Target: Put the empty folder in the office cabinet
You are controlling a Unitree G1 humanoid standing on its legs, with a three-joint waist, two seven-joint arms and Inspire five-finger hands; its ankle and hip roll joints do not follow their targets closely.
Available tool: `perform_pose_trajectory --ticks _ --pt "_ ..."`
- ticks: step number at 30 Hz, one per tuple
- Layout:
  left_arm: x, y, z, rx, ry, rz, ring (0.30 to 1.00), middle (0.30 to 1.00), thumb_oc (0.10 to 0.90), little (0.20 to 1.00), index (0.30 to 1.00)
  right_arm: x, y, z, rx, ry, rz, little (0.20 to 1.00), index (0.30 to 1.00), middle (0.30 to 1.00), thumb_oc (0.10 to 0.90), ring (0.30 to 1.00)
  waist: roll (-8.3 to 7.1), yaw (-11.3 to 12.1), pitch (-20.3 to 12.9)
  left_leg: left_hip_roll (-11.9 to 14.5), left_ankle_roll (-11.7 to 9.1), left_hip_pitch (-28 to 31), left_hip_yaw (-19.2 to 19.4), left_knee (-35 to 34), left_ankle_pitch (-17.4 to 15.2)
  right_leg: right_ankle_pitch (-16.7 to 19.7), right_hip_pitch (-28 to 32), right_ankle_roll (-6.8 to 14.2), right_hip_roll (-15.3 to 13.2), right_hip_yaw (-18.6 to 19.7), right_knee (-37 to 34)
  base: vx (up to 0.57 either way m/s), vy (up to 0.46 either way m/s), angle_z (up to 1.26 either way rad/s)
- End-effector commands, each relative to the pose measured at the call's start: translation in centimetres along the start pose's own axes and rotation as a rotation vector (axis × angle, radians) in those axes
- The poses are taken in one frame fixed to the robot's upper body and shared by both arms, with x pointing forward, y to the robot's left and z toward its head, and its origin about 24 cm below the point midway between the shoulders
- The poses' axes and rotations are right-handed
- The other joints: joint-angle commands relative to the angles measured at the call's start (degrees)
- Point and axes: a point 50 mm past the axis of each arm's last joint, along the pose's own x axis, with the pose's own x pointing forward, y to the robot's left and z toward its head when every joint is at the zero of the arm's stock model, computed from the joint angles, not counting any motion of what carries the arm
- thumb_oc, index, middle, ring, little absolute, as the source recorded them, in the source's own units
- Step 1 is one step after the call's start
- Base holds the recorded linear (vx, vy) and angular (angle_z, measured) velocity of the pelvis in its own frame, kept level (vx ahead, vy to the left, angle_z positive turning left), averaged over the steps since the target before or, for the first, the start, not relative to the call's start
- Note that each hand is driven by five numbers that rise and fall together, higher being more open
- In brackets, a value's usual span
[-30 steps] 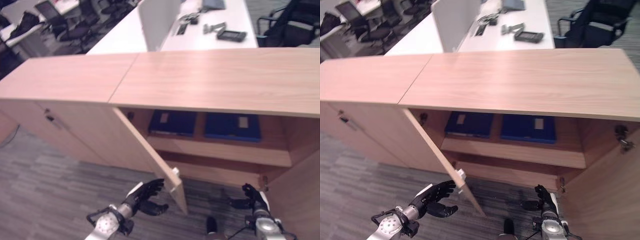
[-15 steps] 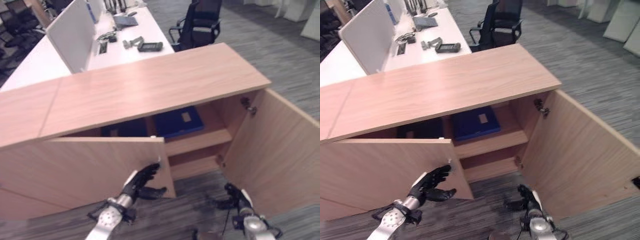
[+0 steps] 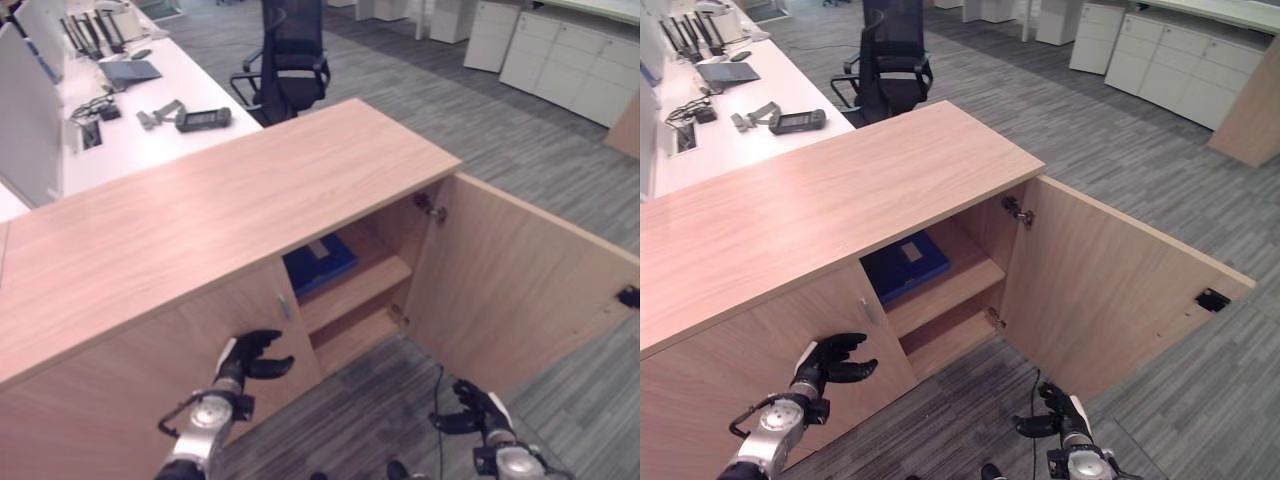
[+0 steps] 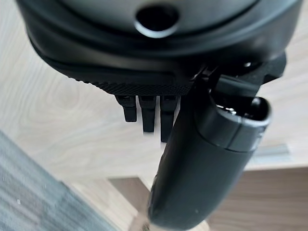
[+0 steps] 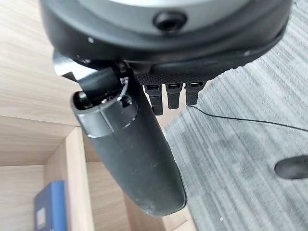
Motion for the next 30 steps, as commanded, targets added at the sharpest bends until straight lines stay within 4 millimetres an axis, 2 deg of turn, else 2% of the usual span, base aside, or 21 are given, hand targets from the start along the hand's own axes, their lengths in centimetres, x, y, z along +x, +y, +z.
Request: perform_pose_trajectory --ticks 1,6,12,13,14,15,16,18,19,21,22,23,26,30 --pt "2.3 5.3 8.5 -0.082 -0.284 0.239 0.900 0.900 0.800 0.900 0.900 0.2 -1.5 3.1 -0.032 -0.160 -0.027 0.900 0.900 0.900 0.800 0.900 -0.09 -0.3 -4.9 1.6 -2.8 0.7 1.9 0.0 -4.4 -7.0 -1.0 3.1 -0.2 -3.6 5.4 0.03 0.075 -0.06" --pt "2.5 6.2 9.0 -0.047 -0.274 0.261 0.900 0.900 0.800 0.900 0.900 0.1 -1.5 2.8 -0.039 -0.149 -0.014 0.900 0.900 0.900 0.800 0.900 -0.40 -0.9 -5.2 1.4 -2.4 1.4 2.9 0.0 -5.2 -6.8 -1.6 3.9 -0.8 -3.7 6.0 0.01 0.067 -0.14" --pt "2.2 4.7 8.5 -0.023 -0.287 0.208 0.900 0.900 0.800 0.900 0.900 0.1 -1.5 2.6 -0.012 -0.145 -0.026 0.900 0.900 0.900 0.800 0.900 -0.63 -0.9 -4.6 1.3 -1.8 1.6 4.1 0.0 -5.7 -6.7 -3.6 4.5 -0.8 -4.8 8.8 -0.02 0.030 -0.11" --pt "1.9 3.5 8.4 -0.023 -0.310 0.167 0.900 0.900 0.800 0.900 0.900 0.4 -1.4 3.2 -0.001 -0.158 -0.040 0.900 0.900 0.900 0.800 0.900 -0.17 0.0 -3.0 1.9 -1.7 1.4 4.9 0.1 -5.6 -6.3 -6.4 5.1 -1.5 -9.5 12.5 -0.08 0.003 -0.09" --pt "1.9 3.5 8.4 -0.023 -0.310 0.167 0.900 0.900 0.800 0.900 0.900 0.4 -1.5 3.2 -0.001 -0.158 -0.041 0.900 0.900 0.900 0.800 0.900 -0.17 -0.1 -3.0 1.8 -1.7 1.3 4.8 0.1 -5.6 -6.5 -6.6 5.1 -1.6 -9.5 12.8 -0.11 -0.018 -0.09" --pt "1.6 3.1 8.4 -0.030 -0.325 0.151 0.900 0.900 0.800 0.900 0.900 0.5 -1.4 3.6 0.003 -0.171 -0.044 0.900 0.900 0.900 0.800 0.900 0.13 1.0 -2.3 2.2 -1.8 1.2 5.7 0.1 -5.6 -6.0 -7.7 5.5 -3.1 -14.5 14.0 -0.09 -0.040 -0.38" --pt "1.2 2.5 7.9 -0.033 -0.325 0.125 0.900 0.900 0.800 0.900 0.900 0.6 -1.4 3.8 0.006 -0.176 -0.053 0.900 0.900 0.900 0.800 0.900 0.57 2.2 -1.9 2.6 -2.0 0.8 7.0 0.3 -5.6 -6.1 -8.1 5.5 -5.5 -21.5 15.2 -0.13 -0.065 -0.70" --pt "0.2 2.0 6.4 -0.039 -0.307 0.091 0.900 0.900 0.800 0.900 0.900 0.6 -1.3 3.8 0.002 -0.177 -0.053 0.900 0.900 0.900 0.800 0.900 0.79 3.3 -2.0 3.3 -2.1 0.6 9.0 0.6 -5.6 -6.1 -7.1 4.3 -9.2 -30.5 16.3 -0.08 -0.113 -1.00" --pt "-0.6 1.0 4.8 -0.035 -0.276 0.031 0.900 0.900 0.800 0.900 0.900 0.6 -1.2 3.7 -0.002 -0.168 -0.047 0.900 0.900 0.900 0.800 0.900 0.19 3.8 -2.5 3.1 -2.1 0.7 10.0 0.8 -5.7 -5.5 -6.2 4.2 -9.8 -31.1 14.4 -0.01 -0.110 -0.87" --pt "-0.7 1.0 4.7 -0.035 -0.274 0.031 0.900 0.900 0.800 0.900 0.900 0.6 -1.2 3.6 -0.002 -0.166 -0.046 0.900 0.900 0.900 0.800 0.900 0.20 3.9 -2.6 3.2 -2.1 0.7 10.2 0.8 -5.7 -5.3 -6.1 4.3 -9.7 -30.9 14.1 0.02 -0.093 -0.61" --pt "-1.0 0.2 4.6 -0.042 -0.281 -0.007 0.900 0.900 0.800 0.900 0.900 0.7 -1.6 3.6 -0.003 -0.163 -0.061 0.900 0.900 0.900 0.800 0.900 0.13 4.3 -2.9 3.2 -2.6 0.5 10.6 0.8 -5.8 -3.1 -6.3 4.9 -10.4 -28.5 10.0 0.03 -0.229 -0.46" --pt "-1.1 -0.2 4.5 -0.052 -0.283 -0.023 0.900 0.900 0.800 0.900 0.900 0.8 -1.9 3.9 -0.005 -0.166 -0.072 0.900 0.900 0.900 0.800 0.900 0.59 3.9 -2.5 4.0 -3.3 0.6 10.4 0.5 -5.8 -0.8 -8.5 5.7 -11.9 -27.6 8.5 0.06 -0.294 -0.52" --pt "-1.4 -0.9 4.2 -0.047 -0.277 -0.054 0.900 0.900 0.800 0.900 0.900 0.9 -2.1 3.9 -0.015 -0.155 -0.073 0.900 0.900 0.900 0.800 0.900 1.28 3.1 -1.4 6.4 -5.0 2.0 10.8 0.2 -6.5 2.4 -13.5 6.9 -14.5 -27.0 6.0 0.16 -0.284 -0.45" --pt "-1.9 -1.2 2.5 -0.035 -0.221 -0.079 0.900 0.900 0.800 0.900 0.900 0.6 -2.8 2.6 -0.015 -0.110 -0.091 0.900 0.900 0.900 0.800 0.900 -0.41 2.5 -1.4 7.5 -6.9 4.8 11.0 0.4 -7.4 4.7 -12.7 8.4 -15.6 -26.4 4.6 0.16 -0.297 -0.14"
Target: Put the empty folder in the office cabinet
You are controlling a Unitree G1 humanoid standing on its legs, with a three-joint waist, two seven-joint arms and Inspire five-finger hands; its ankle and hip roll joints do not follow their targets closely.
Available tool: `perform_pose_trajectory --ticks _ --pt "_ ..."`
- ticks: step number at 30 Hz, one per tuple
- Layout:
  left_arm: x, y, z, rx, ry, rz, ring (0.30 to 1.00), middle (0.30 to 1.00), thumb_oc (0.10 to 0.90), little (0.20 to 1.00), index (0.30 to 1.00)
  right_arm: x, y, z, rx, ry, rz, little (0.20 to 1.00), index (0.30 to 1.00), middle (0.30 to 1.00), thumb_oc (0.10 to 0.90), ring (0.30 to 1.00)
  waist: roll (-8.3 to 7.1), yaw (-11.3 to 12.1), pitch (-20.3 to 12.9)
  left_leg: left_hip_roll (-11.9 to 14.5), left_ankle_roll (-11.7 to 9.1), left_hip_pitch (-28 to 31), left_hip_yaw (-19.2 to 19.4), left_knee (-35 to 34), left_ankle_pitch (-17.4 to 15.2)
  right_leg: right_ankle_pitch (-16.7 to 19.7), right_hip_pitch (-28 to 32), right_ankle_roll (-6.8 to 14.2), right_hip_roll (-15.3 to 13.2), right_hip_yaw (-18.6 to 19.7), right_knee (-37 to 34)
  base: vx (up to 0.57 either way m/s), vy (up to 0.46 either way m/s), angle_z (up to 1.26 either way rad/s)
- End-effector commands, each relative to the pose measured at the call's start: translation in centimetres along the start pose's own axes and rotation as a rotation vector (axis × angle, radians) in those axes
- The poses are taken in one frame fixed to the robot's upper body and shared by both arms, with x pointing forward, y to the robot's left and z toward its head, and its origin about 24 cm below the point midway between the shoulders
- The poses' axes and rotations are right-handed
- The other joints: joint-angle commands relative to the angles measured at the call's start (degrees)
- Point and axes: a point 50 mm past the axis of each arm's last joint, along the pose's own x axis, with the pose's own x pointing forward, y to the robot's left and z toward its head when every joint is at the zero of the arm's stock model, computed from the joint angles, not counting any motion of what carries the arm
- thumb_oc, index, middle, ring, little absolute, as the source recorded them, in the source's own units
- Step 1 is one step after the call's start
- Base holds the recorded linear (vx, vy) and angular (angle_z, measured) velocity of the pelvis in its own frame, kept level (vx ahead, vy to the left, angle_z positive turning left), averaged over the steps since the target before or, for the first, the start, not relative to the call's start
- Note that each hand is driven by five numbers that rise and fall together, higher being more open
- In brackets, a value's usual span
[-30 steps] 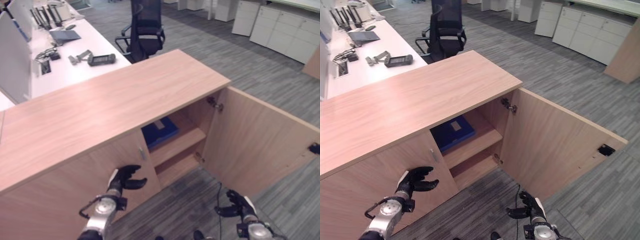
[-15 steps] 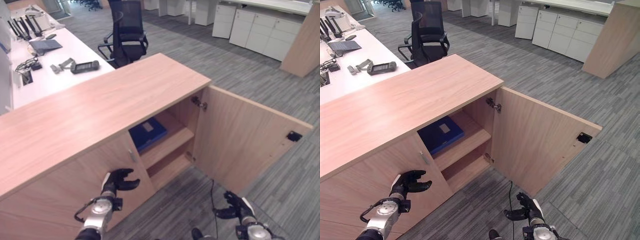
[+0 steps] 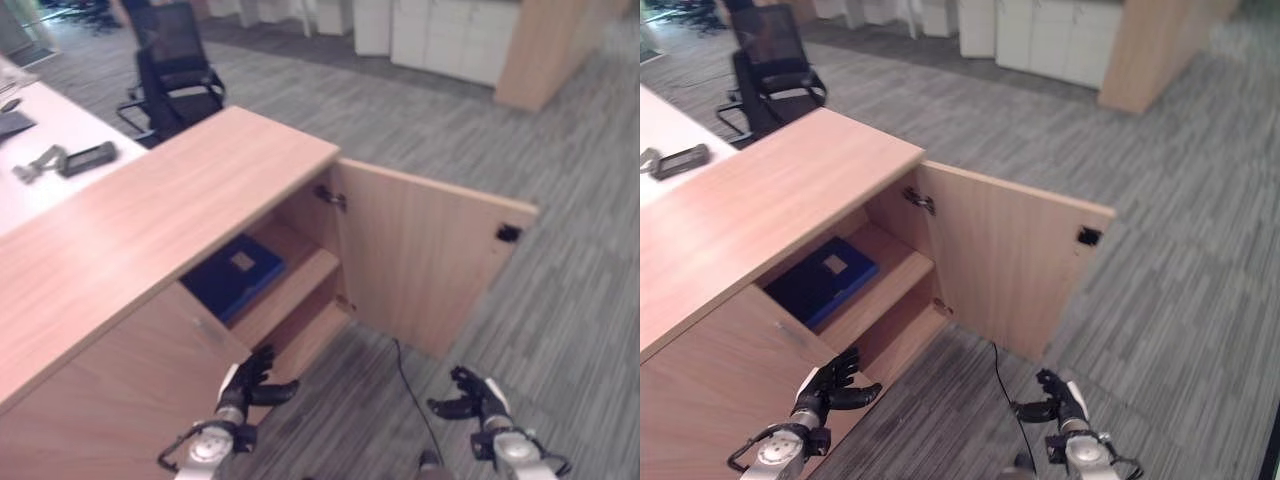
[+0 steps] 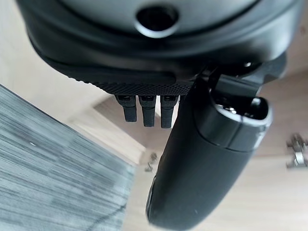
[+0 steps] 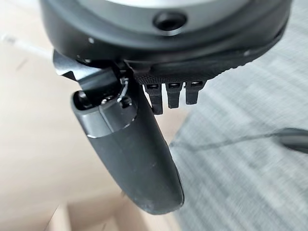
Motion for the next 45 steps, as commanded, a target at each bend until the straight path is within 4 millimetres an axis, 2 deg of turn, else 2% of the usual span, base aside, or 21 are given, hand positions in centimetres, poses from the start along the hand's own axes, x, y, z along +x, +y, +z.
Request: perform_pose_trajectory --ticks 1,3,4,5,7,10,11,12,15,17,20,21,22,27,32,38,39,41,43,44,45 --pt "0.8 2.7 4.6 0.080 -0.203 0.031 0.900 0.900 0.800 0.900 0.900 0.1 0.7 2.4 0.030 -0.130 0.005 0.900 0.900 0.900 0.800 0.900 -5.79 0.0 -1.5 -1.6 -1.9 5.2 -1.8 0.4 -7.4 5.8 -0.7 6.7 -7.7 2.7 -7.4 0.15 -0.361 -0.09" --pt "0.8 2.4 3.8 0.079 -0.170 0.020 0.900 0.900 0.800 0.900 0.900 0.2 0.1 2.3 0.018 -0.130 -0.005 0.900 0.900 0.900 0.800 0.900 -4.95 -0.2 -1.8 1.6 -3.4 4.6 -2.4 1.6 -6.0 4.4 0.0 5.9 -5.6 2.7 -6.9 0.11 -0.312 -0.09" --pt "0.8 2.4 3.8 0.079 -0.170 0.020 0.900 0.900 0.800 0.900 0.900 0.2 0.1 2.3 0.018 -0.130 -0.005 0.900 0.900 0.900 0.800 0.900 -4.90 -0.2 -1.8 1.6 -3.4 4.5 -2.4 1.6 -6.0 4.4 0.0 5.9 -5.6 2.6 -6.9 0.12 -0.338 -0.05" --pt "0.8 2.0 3.3 0.077 -0.151 0.008 0.900 0.900 0.800 0.900 0.900 0.2 -0.4 2.5 0.012 -0.138 -0.015 0.900 0.900 0.900 0.800 0.900 -4.16 -0.3 -1.9 4.2 -4.6 4.1 -2.8 2.7 -4.7 2.7 0.7 4.7 -3.6 2.2 -6.6 0.12 -0.295 0.05" --pt "0.9 1.8 2.9 0.061 -0.134 0.009 0.900 0.900 0.800 0.900 0.900 0.3 -1.1 2.8 0.002 -0.150 -0.028 0.900 0.900 0.900 0.800 0.900 -3.11 -0.4 -1.8 6.6 -5.8 3.2 -3.5 5.1 -1.6 1.0 2.1 3.0 -1.2 1.3 -6.8 0.14 -0.333 0.10" --pt "1.1 1.4 2.4 0.043 -0.102 0.005 0.900 0.900 0.800 0.900 0.900 0.4 -1.7 3.2 -0.001 -0.163 -0.046 0.900 0.900 0.900 0.800 0.900 -2.40 0.1 -1.5 9.3 -6.6 1.3 -4.6 10.5 3.9 -1.5 5.4 0.6 1.8 0.4 -8.4 0.12 -0.255 0.03" --pt "1.1 1.3 2.4 0.042 -0.103 0.005 0.900 0.900 0.800 0.900 0.900 0.4 -1.7 3.2 -0.001 -0.164 -0.047 0.900 0.900 0.900 0.800 0.900 -2.20 -0.2 -1.4 9.6 -6.8 1.2 -5.0 10.7 3.8 -1.5 5.7 0.5 2.1 0.0 -8.6 0.12 -0.225 0.11" --pt "1.3 1.0 2.1 0.024 -0.088 0.005 0.900 0.900 0.800 0.900 0.900 0.4 -2.1 3.3 -0.001 -0.164 -0.059 0.900 0.900 0.900 0.800 0.900 -2.58 -0.1 -0.8 10.6 -6.4 -0.4 -5.5 14.7 6.9 -2.3 8.1 -0.7 2.8 -0.5 -9.8 0.13 -0.206 0.10" --pt "1.2 0.8 1.8 0.018 -0.074 -0.003 0.900 0.900 0.800 0.900 0.900 0.5 -2.6 3.6 -0.001 -0.171 -0.071 0.900 0.900 0.900 0.800 0.900 -3.38 -0.4 -0.3 11.3 -5.6 -1.5 -3.9 19.5 8.1 -3.4 10.0 -2.2 3.4 -1.0 -10.8 0.14 -0.225 0.22" --pt "1.1 0.7 1.5 0.024 -0.061 -0.006 0.900 0.900 0.800 0.900 0.900 0.5 -2.8 3.7 -0.004 -0.173 -0.076 0.900 0.900 0.900 0.800 0.900 -3.48 0.0 -0.1 8.6 -4.6 -3.3 -5.2 21.0 5.8 -4.3 11.0 -2.5 3.6 -0.6 -11.3 0.12 -0.141 0.08" --pt "1.0 0.4 0.8 0.019 -0.036 -0.010 0.900 0.900 0.800 0.900 0.900 0.6 -2.7 3.8 0.000 -0.174 -0.079 0.900 0.900 0.900 0.800 0.900 -4.57 1.5 0.2 1.1 -2.3 -7.2 -8.7 19.0 -2.8 -5.3 12.0 -2.4 3.3 0.0 -11.6 0.12 -0.103 0.06" --pt "1.1 0.4 0.7 0.027 -0.029 -0.010 0.900 0.900 0.800 0.900 0.900 0.7 -2.6 4.0 0.008 -0.175 -0.081 0.900 0.900 0.900 0.800 0.900 -5.14 2.2 0.4 -1.1 -2.0 -9.8 -9.2 17.8 -2.8 -5.2 12.3 -2.4 3.2 0.2 -11.6 0.09 -0.058 -0.01" --pt "1.0 0.5 0.5 0.024 -0.021 -0.007 0.900 0.900 0.800 0.900 0.900 0.8 -2.4 4.2 0.011 -0.181 -0.075 0.900 0.900 0.900 0.800 0.900 -5.29 2.7 0.7 -1.8 -2.2 -10.8 -9.6 16.8 -3.4 -5.2 12.5 -2.2 3.4 0.6 -11.6 0.06 -0.033 -0.08" --pt "0.3 1.0 -1.2 0.042 0.049 -0.002 0.900 0.900 0.800 0.900 0.900 0.9 -1.8 3.5 0.033 -0.157 -0.074 0.900 0.900 0.900 0.800 0.900 -4.80 3.0 0.0 -2.6 -2.0 -7.1 -10.0 10.7 -3.1 -5.6 13.7 -2.2 4.8 0.6 -11.6 0.10 0.010 -0.10" --pt "-0.1 1.2 -2.2 0.063 0.087 -0.015 0.900 0.900 0.800 0.900 0.900 1.4 -2.3 4.4 0.069 -0.171 -0.108 0.900 0.900 0.900 0.800 0.900 -4.68 3.2 -0.8 -3.0 -1.4 -4.2 -9.6 7.4 -3.2 -5.8 14.1 -2.2 4.8 1.1 -10.8 0.08 0.021 0.07" --pt "-0.9 1.3 -3.3 0.079 0.131 -0.038 0.900 0.900 0.800 0.900 0.900 2.1 -6.5 8.3 0.098 -0.264 -0.253 0.900 0.900 0.900 0.800 0.900 -4.80 4.0 -2.2 -3.3 -0.7 -0.7 -9.2 4.8 -4.0 -6.0 15.3 -1.7 4.4 1.2 -10.2 0.07 0.031 -0.03" --pt "-0.9 1.3 -3.3 0.079 0.130 -0.038 0.900 0.900 0.800 0.900 0.900 2.2 -6.5 8.4 0.098 -0.265 -0.253 0.900 0.900 0.900 0.800 0.900 -4.77 4.0 -2.1 -3.4 -0.7 -0.6 -9.2 4.8 -4.0 -6.0 15.3 -1.7 4.4 1.2 -10.1 0.05 0.031 -0.10" --pt "-1.1 1.4 -3.5 0.103 0.144 -0.061 0.900 0.900 0.800 0.900 0.900 2.3 -9.1 10.4 0.115 -0.300 -0.333 0.900 0.900 0.900 0.800 0.900 -4.80 4.6 -2.6 -3.6 -0.5 0.1 -9.5 4.2 -4.3 -6.4 15.5 -1.5 4.1 1.1 -9.4 0.05 0.033 -0.02" --pt "-1.1 1.3 -3.6 0.107 0.145 -0.066 0.900 0.900 0.800 0.900 0.900 2.4 -9.7 10.8 0.122 -0.299 -0.352 0.900 0.900 0.900 0.800 0.900 -4.83 4.7 -2.7 -3.6 -0.4 0.3 -9.6 4.1 -4.4 -6.5 15.6 -1.4 4.0 1.1 -9.3 0.02 0.014 0.08" --pt "-1.1 1.4 -3.5 0.113 0.146 -0.074 0.900 0.900 0.800 0.900 0.900 2.3 -11.2 12.0 0.138 -0.318 -0.392 0.900 0.900 0.900 0.800 0.900 -4.89 5.1 -2.9 -3.7 -0.4 0.4 -9.9 3.9 -4.4 -6.5 15.5 -1.4 3.9 1.0 -9.0 0.02 0.011 0.10" --pt "-1.2 1.4 -3.6 0.114 0.150 -0.078 0.900 0.900 0.800 0.900 0.900 2.3 -11.7 12.5 0.144 -0.325 -0.407 0.900 0.900 0.900 0.800 0.900 -4.98 5.2 -3.0 -3.7 -0.4 0.5 -10.0 3.9 -4.4 -6.5 15.6 -1.3 3.8 0.9 -9.0 0.03 0.015 0.12"
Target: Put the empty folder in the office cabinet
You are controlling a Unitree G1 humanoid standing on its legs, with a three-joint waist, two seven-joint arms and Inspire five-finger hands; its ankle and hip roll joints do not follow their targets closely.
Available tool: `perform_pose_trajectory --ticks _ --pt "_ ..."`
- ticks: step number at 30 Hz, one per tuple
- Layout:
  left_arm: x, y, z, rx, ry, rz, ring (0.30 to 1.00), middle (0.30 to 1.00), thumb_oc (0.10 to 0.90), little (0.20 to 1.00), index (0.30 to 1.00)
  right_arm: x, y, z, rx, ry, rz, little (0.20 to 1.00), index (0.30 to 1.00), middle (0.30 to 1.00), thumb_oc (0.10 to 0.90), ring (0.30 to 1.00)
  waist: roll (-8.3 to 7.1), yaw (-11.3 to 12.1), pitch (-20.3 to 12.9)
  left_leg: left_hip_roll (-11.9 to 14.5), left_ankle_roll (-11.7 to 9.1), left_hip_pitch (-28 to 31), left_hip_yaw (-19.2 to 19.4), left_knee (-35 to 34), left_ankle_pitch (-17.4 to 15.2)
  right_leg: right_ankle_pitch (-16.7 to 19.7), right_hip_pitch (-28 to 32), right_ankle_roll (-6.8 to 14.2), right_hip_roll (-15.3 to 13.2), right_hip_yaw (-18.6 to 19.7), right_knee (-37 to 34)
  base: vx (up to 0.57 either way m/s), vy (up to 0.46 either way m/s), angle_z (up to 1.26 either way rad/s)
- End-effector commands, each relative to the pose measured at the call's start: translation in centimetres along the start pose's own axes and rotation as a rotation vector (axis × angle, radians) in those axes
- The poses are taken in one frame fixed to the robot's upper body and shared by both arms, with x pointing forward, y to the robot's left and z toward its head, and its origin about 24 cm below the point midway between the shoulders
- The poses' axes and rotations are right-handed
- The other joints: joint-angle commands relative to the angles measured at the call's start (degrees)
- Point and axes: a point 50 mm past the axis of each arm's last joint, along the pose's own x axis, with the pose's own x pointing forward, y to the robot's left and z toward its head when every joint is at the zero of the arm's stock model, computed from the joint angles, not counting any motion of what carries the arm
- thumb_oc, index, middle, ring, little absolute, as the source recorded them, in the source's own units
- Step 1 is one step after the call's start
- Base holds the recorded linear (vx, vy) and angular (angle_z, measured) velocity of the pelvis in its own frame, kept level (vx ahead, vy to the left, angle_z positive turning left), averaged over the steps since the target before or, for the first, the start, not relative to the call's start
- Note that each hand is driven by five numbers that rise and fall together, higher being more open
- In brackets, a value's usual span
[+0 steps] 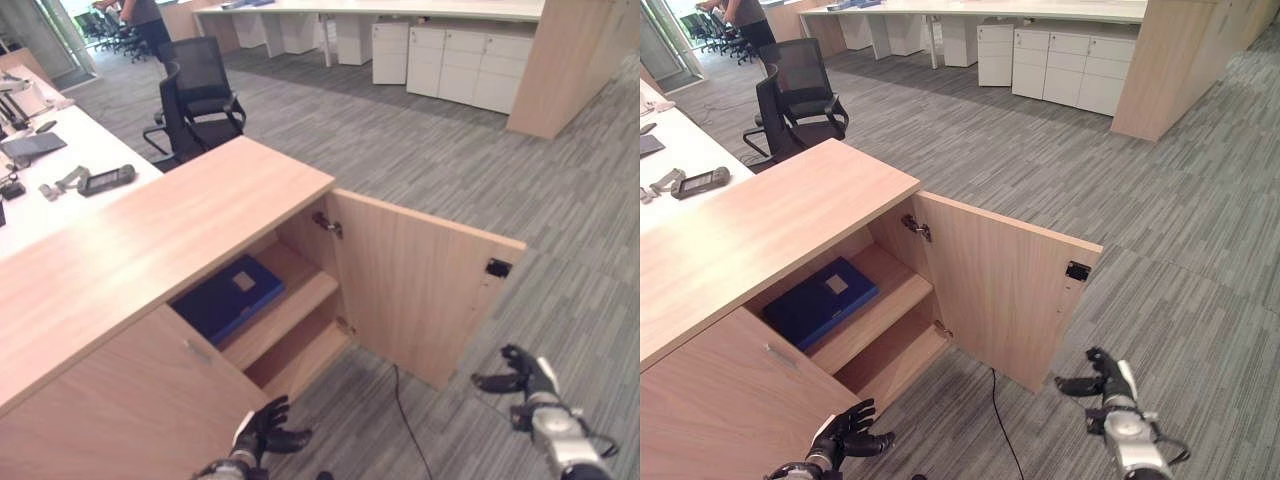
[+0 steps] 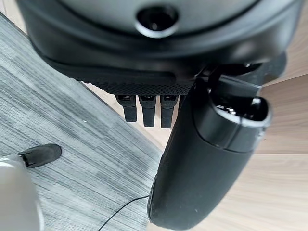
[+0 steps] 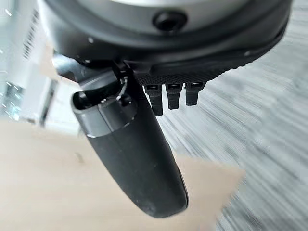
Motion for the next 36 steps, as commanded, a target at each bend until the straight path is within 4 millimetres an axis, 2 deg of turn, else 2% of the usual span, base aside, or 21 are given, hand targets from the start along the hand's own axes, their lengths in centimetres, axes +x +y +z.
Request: perform_pose_trajectory --ticks 1,5,6,12,17,18,24,25,28,32,36 --pt "0.8 1.8 3.9 0.111 -0.131 -0.003 0.900 0.900 0.800 0.900 0.900 1.8 -3.3 6.4 0.102 -0.197 -0.136 0.900 0.900 0.900 0.800 0.900 -4.13 1.6 -2.5 2.0 -3.4 2.4 -0.6 3.9 -7.0 -8.0 0.3 2.3 -1.8 2.5 3.5 0.02 0.012 0.08" --pt "0.8 1.8 3.7 0.117 -0.120 -0.010 0.900 0.900 0.800 0.900 0.900 2.2 -5.1 8.6 0.112 -0.232 -0.183 0.900 0.900 0.900 0.800 0.900 -4.23 2.1 -2.7 2.1 -3.3 2.9 -0.7 3.7 -7.1 -7.9 0.6 2.5 -2.0 2.4 3.4 0.01 0.008 0.05" --pt "0.8 1.9 3.6 0.120 -0.116 -0.009 0.900 0.900 0.800 0.900 0.900 2.3 -5.7 10.1 0.134 -0.272 -0.201 0.900 0.900 0.900 0.800 0.900 -4.24 2.3 -2.8 2.1 -3.4 2.9 -0.9 3.5 -7.1 -8.0 0.5 2.6 -2.1 2.3 3.6 0.00 0.000 0.00" --pt "0.7 1.9 3.6 0.117 -0.119 -0.009 0.900 0.900 0.800 0.900 0.900 2.3 -5.9 11.7 0.141 -0.317 -0.199 0.900 0.900 0.900 0.800 0.900 -4.06 2.5 -2.9 2.2 -3.4 3.0 -1.1 3.4 -7.1 -8.1 0.5 2.6 -2.1 1.9 3.7 0.00 0.000 0.00" --pt "0.6 2.1 3.3 0.117 -0.109 0.005 0.900 0.900 0.800 0.900 0.900 2.1 -4.2 12.7 0.122 -0.364 -0.144 0.900 0.900 0.900 0.800 0.900 -3.87 2.7 -2.9 2.3 -3.4 3.1 -1.1 3.3 -7.1 -8.0 0.5 2.7 -2.2 1.9 3.6 0.00 0.000 0.00" --pt "0.6 2.0 3.2 0.114 -0.106 0.008 0.900 0.900 0.800 0.900 0.900 2.0 -3.1 13.1 0.117 -0.386 -0.112 0.900 0.900 0.900 0.800 0.900 -3.72 2.8 -2.8 2.3 -3.4 3.0 -1.2 3.3 -7.0 -8.0 0.5 2.6 -2.2 1.8 3.4 0.00 0.000 0.00" --pt "0.5 1.9 2.9 0.115 -0.099 0.009 0.900 0.900 0.800 0.900 0.900 1.5 0.0 13.6 0.108 -0.430 -0.016 0.900 0.900 0.900 0.800 0.900 -3.54 3.1 -2.8 2.3 -3.4 3.0 -1.3 2.9 -6.8 -7.8 0.6 2.6 -2.1 1.5 3.1 -0.01 0.000 0.00" --pt "0.5 1.9 2.8 0.115 -0.098 0.009 0.900 0.900 0.800 0.900 0.900 1.5 0.0 13.5 0.108 -0.429 -0.015 0.900 0.900 0.900 0.800 0.900 -3.57 3.1 -2.8 2.3 -3.4 3.0 -1.3 2.9 -6.8 -7.8 0.6 2.6 -2.1 1.5 3.0 0.00 0.000 0.00" --pt "0.4 2.0 2.6 0.109 -0.093 0.020 0.900 0.900 0.800 0.900 0.900 0.8 2.7 13.3 0.085 -0.448 0.077 0.900 0.900 0.900 0.800 0.900 -3.55 3.4 -2.7 2.4 -3.4 3.0 -1.3 2.7 -6.6 -7.6 0.7 2.6 -2.0 1.2 2.7 0.00 0.000 0.00" --pt "0.4 2.1 2.6 0.111 -0.094 0.029 0.900 0.900 0.800 0.900 0.900 0.3 4.2 13.1 0.054 -0.460 0.140 0.900 0.900 0.900 0.800 0.900 -3.67 3.6 -2.6 2.5 -3.5 2.9 -1.4 2.5 -6.4 -7.6 0.6 2.6 -2.0 1.0 2.6 0.00 0.000 0.00" --pt "0.4 2.1 2.6 0.121 -0.092 0.029 0.900 0.900 0.800 0.900 0.900 0.0 4.8 13.2 0.021 -0.473 0.168 0.900 0.900 0.900 0.800 0.900 -3.73 3.7 -2.6 2.4 -3.6 2.8 -1.6 2.5 -6.4 -7.8 0.7 2.5 -2.0 0.8 2.8 0.00 0.000 0.00"
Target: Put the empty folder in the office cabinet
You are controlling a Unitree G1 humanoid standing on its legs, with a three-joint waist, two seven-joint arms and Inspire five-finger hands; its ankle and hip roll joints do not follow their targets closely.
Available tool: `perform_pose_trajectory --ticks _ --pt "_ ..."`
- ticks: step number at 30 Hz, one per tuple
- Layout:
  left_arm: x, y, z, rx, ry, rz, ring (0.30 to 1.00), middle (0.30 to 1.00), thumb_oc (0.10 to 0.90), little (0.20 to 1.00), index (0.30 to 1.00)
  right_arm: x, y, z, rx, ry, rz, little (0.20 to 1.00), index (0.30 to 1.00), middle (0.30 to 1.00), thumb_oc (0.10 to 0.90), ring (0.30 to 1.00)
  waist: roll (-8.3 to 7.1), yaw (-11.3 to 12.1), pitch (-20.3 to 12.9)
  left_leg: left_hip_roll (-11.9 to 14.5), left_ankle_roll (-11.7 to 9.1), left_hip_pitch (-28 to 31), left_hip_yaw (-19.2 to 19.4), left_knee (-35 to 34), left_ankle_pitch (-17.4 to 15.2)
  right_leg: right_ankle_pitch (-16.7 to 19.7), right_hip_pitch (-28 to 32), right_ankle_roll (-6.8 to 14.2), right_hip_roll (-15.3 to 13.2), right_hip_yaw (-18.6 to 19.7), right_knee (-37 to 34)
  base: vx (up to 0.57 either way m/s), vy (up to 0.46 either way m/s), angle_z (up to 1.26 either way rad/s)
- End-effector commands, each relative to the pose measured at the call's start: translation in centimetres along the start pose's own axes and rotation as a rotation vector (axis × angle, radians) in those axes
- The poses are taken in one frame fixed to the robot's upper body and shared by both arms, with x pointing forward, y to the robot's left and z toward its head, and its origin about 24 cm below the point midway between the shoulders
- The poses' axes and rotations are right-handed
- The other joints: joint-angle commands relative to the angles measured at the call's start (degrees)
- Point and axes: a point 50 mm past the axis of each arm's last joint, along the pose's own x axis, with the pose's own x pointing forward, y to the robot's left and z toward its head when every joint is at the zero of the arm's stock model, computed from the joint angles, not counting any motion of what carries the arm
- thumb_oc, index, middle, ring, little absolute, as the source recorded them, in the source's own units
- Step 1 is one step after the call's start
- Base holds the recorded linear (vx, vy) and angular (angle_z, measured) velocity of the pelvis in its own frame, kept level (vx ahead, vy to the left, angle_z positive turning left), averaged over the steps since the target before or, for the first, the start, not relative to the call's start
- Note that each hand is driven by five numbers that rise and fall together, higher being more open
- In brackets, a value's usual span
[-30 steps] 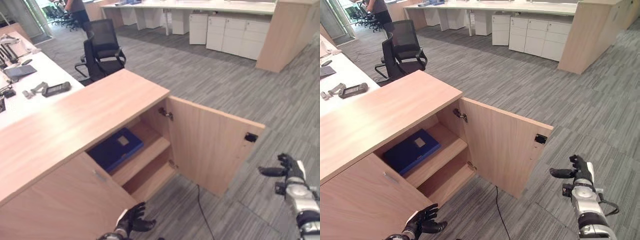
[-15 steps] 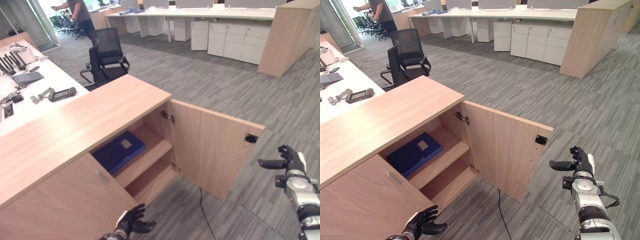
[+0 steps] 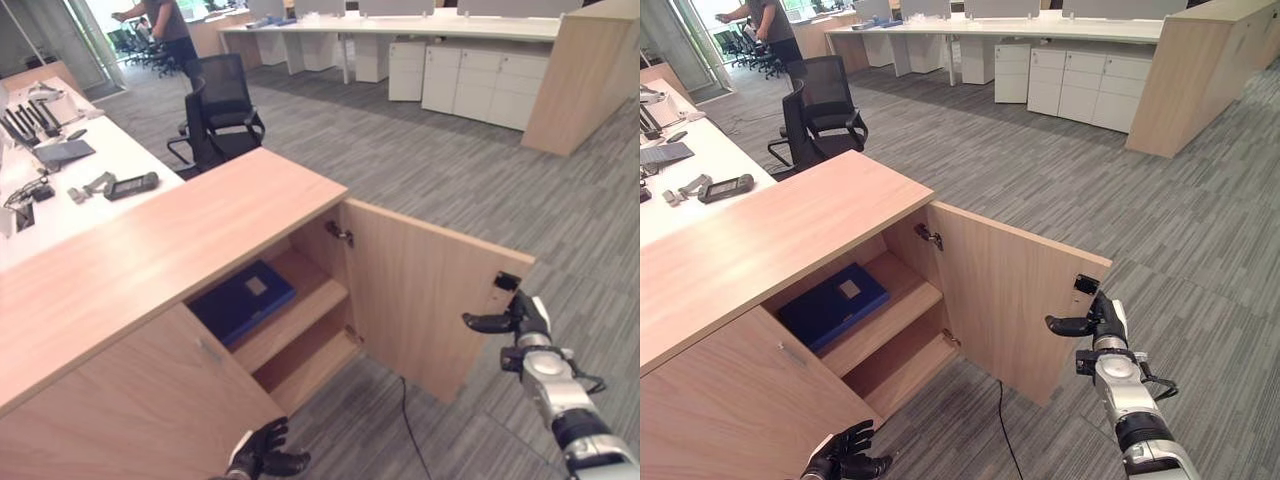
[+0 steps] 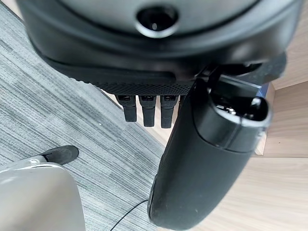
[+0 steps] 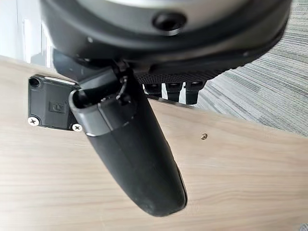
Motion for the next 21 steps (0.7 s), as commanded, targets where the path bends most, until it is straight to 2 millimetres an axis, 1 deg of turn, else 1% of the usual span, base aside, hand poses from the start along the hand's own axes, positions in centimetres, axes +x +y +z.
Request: perform_pose_trajectory --ticks 1,7,10,12,13,14,18,21 --pt "0.9 2.1 4.5 0.089 -0.162 0.042 0.900 0.900 0.800 0.900 0.900 0.9 0.8 6.3 -0.052 -0.262 0.052 0.900 0.900 0.900 0.800 0.900 -4.15 2.3 -0.6 2.3 -3.5 2.5 -0.8 2.5 -6.4 -7.7 -0.3 2.4 -2.2 1.5 3.2 0.00 -0.010 0.03" --pt "0.9 2.1 4.7 0.099 -0.166 0.043 0.900 0.900 0.800 0.900 0.900 0.7 2.3 7.3 -0.055 -0.305 0.107 0.900 0.900 0.900 0.800 0.900 -4.21 2.7 -0.4 2.4 -3.6 2.3 -1.2 2.7 -6.3 -7.8 -0.2 2.2 -2.2 1.2 3.5 0.00 -0.004 0.01" --pt "1.0 2.1 4.9 0.093 -0.172 0.048 0.900 0.900 0.800 0.900 0.900 0.3 3.0 7.4 -0.047 -0.319 0.139 0.900 0.900 0.900 0.800 0.900 -4.23 2.6 -0.4 2.4 -3.6 2.1 -1.3 2.8 -6.3 -7.9 -0.3 2.2 -2.2 1.2 3.6 0.00 0.000 0.00" --pt "1.1 2.4 5.1 0.074 -0.177 0.072 0.900 0.900 0.800 0.900 0.900 -1.5 4.3 7.3 -0.039 -0.378 0.229 0.900 0.900 0.900 0.800 0.900 -4.35 2.2 -0.1 2.5 -3.7 1.9 -1.3 2.8 -6.2 -8.0 -0.6 2.1 -2.1 1.0 3.7 0.00 -0.006 0.02" --pt "1.1 2.4 5.1 0.075 -0.176 0.072 0.900 0.900 0.800 0.900 0.900 -1.6 4.3 7.2 -0.039 -0.377 0.229 0.900 0.900 0.900 0.800 0.900 -4.36 2.2 -0.1 2.5 -3.7 1.9 -1.4 2.8 -6.2 -8.0 -0.6 2.1 -2.1 1.0 3.7 0.00 -0.012 0.04" --pt "1.1 2.5 5.2 0.071 -0.179 0.078 0.900 0.900 0.800 0.900 0.900 -2.1 4.5 6.9 -0.045 -0.384 0.251 0.900 0.900 0.900 0.800 0.900 -4.41 2.1 0.0 2.6 -3.7 1.8 -1.4 2.8 -6.2 -8.1 -0.6 2.1 -2.0 1.0 3.8 0.00 -0.015 0.04" --pt "1.1 2.8 5.2 0.059 -0.182 0.096 0.900 0.900 0.800 0.900 0.900 -4.7 5.8 4.9 -0.065 -0.381 0.385 0.900 0.900 0.900 0.800 0.900 -4.65 1.7 0.3 2.9 -4.0 1.4 -2.0 2.9 -6.0 -8.6 -0.9 1.9 -1.9 0.6 4.3 0.01 -0.023 0.07" --pt "1.0 3.0 5.0 0.039 -0.177 0.110 0.900 0.900 0.800 0.900 0.900 -6.0 6.5 4.2 -0.087 -0.386 0.458 0.900 0.900 0.900 0.800 0.900 -4.71 1.6 0.5 3.1 -4.3 0.8 -2.8 3.1 -5.7 -8.8 -1.2 1.7 -1.9 -0.1 4.5 -0.01 -0.032 0.08"
